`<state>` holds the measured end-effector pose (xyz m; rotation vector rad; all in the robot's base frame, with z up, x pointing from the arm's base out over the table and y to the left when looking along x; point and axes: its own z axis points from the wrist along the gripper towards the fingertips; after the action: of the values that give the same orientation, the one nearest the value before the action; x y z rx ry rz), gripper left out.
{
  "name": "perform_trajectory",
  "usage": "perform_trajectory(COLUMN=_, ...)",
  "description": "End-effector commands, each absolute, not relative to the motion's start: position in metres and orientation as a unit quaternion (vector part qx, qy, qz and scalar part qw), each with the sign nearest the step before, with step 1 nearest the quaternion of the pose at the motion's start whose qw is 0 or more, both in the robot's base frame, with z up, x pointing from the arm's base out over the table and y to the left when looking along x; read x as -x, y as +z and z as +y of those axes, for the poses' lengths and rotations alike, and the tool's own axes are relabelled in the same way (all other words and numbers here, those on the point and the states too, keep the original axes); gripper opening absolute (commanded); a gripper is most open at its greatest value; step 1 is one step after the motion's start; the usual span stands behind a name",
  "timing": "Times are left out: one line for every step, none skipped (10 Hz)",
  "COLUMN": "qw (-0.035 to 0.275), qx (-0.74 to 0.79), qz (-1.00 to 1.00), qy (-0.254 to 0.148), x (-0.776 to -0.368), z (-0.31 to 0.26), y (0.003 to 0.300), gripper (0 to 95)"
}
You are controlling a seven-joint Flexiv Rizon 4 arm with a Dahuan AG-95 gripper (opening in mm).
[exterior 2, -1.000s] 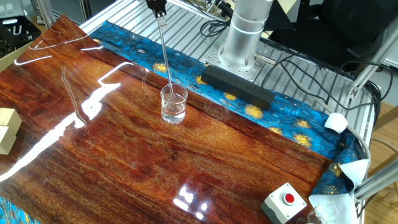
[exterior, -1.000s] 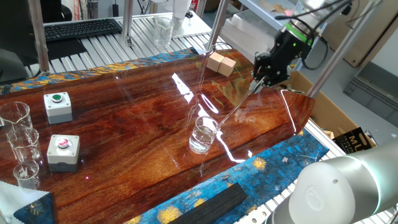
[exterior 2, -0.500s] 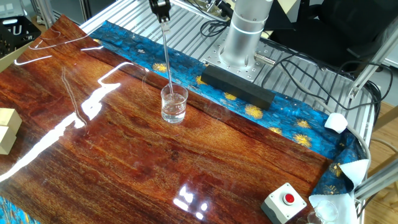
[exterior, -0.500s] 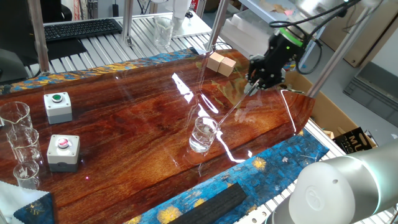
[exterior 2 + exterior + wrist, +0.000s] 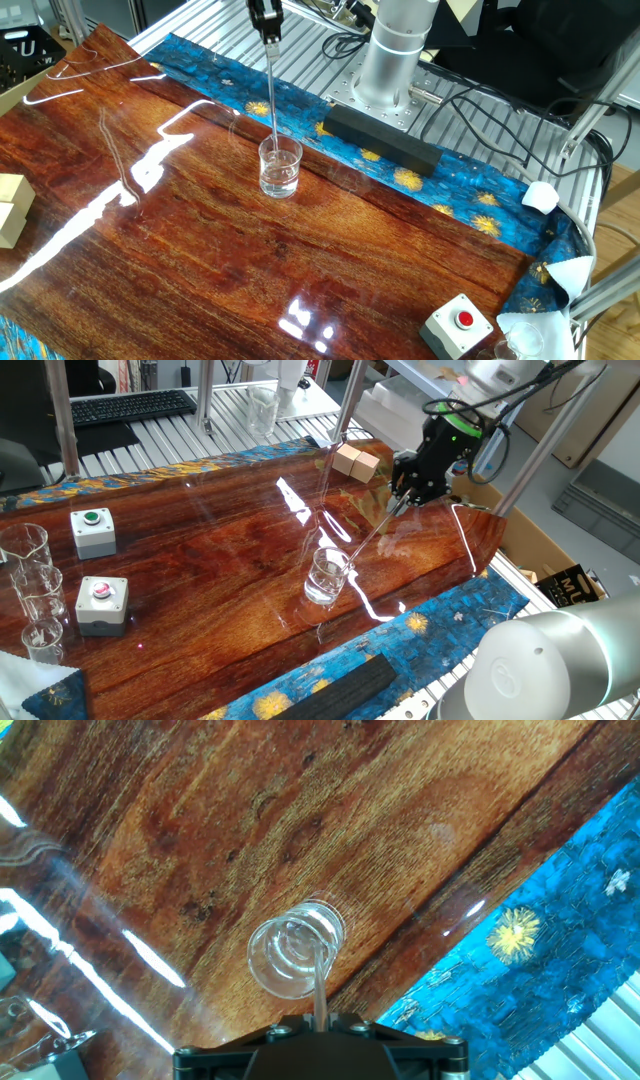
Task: Stir the beaker with a glass rod
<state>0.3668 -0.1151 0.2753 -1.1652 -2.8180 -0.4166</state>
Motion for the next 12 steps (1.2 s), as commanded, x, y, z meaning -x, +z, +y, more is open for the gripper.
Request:
perform_trajectory(qw=0.031, qx=0.380, qz=-0.915, qy=-0.131, x=-0.370, z=-0.114, y=0.272, gripper=0.0)
perform_trajectory(qw=0.031, qx=0.382, qz=-0.914, qy=-0.133, x=-0.371, z=-0.114, y=0.271, gripper=0.0)
perform_trajectory(qw=0.032, qx=0.389, qz=-0.910, qy=-0.141, x=-0.372, z=-0.112, y=0.270, gripper=0.0)
perform_trajectory(qw=0.033, qx=0.395, qz=-0.907, qy=-0.144, x=-0.375, z=-0.109, y=0.269, gripper=0.0)
perform_trajectory(qw=0.034, qx=0.399, qz=-0.905, qy=-0.144, x=-0.377, z=-0.104, y=0.269, gripper=0.0)
perform_trajectory(qw=0.035, qx=0.403, qz=-0.903, qy=-0.143, x=-0.382, z=-0.099, y=0.268, gripper=0.0)
perform_trajectory(qw=0.037, qx=0.402, qz=-0.903, qy=-0.147, x=-0.383, z=-0.098, y=0.267, gripper=0.0)
perform_trajectory(qw=0.037, qx=0.402, qz=-0.903, qy=-0.150, x=-0.384, z=-0.098, y=0.265, gripper=0.0)
perform_trajectory(qw=0.036, qx=0.402, qz=-0.902, qy=-0.151, x=-0.387, z=-0.097, y=0.262, gripper=0.0)
perform_trajectory(qw=0.037, qx=0.405, qz=-0.901, qy=-0.155, x=-0.388, z=-0.096, y=0.260, gripper=0.0)
perform_trajectory(qw=0.037, qx=0.406, qz=-0.899, qy=-0.158, x=-0.389, z=-0.095, y=0.258, gripper=0.0)
perform_trajectory(qw=0.036, qx=0.409, qz=-0.898, qy=-0.159, x=-0.390, z=-0.094, y=0.256, gripper=0.0)
